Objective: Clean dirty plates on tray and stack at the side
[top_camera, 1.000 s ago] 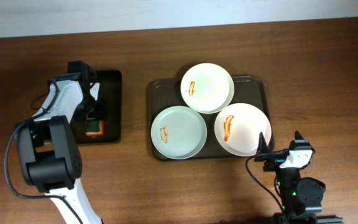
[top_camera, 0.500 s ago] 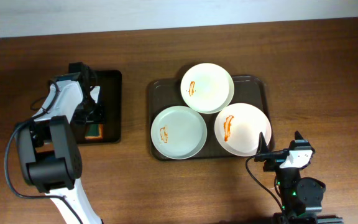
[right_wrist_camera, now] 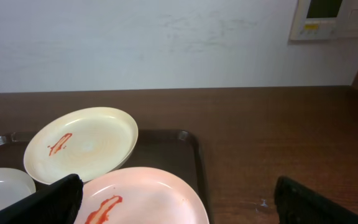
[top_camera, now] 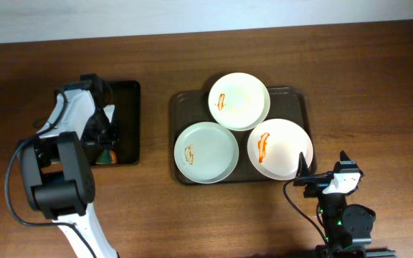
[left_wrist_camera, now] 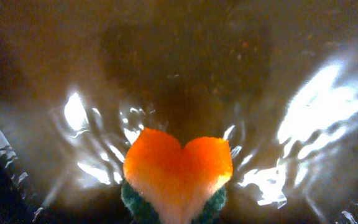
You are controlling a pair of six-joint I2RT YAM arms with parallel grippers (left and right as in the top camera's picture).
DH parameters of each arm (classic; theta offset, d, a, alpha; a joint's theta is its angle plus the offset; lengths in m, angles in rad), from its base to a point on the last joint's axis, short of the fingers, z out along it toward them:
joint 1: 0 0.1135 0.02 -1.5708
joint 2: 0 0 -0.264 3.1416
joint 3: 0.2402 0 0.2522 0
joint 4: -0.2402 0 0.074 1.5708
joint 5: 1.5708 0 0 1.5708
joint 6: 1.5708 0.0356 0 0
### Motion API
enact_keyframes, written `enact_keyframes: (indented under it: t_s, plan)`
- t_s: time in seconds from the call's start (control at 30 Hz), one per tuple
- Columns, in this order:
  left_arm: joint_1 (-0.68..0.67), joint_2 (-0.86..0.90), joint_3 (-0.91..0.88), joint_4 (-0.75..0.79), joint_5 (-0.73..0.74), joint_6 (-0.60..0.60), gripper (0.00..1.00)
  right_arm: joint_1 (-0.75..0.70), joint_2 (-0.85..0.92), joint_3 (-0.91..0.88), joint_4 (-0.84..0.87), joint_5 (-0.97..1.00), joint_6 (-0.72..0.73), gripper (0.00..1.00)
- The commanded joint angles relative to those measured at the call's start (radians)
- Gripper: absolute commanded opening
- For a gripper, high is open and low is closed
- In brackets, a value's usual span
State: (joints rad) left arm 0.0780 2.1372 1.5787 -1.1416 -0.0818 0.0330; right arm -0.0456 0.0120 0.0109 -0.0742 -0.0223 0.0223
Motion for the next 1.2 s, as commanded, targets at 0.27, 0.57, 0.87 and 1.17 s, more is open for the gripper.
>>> enact_keyframes:
  t_s: [0.27,0.57,0.87,1.17]
  plan:
    - [0.003,0.000,0.806,-0.367,0.281,-0.071,0.00,0.007,-0.006,-0.005,-0.005,0.009,0.001,0.98]
    - [0.003,0.043,0.645,-0.267,0.193,-0.070,0.00,0.007,-0.006,-0.005,-0.005,0.009,0.001,0.98]
    - [0.006,0.054,0.481,-0.214,0.188,-0.071,0.00,0.007,-0.006,-0.005,-0.005,0.009,0.001,0.98]
    - [0.006,-0.062,1.136,-0.418,0.225,-0.153,0.00,0.007,-0.006,-0.005,-0.005,0.009,0.001,0.98]
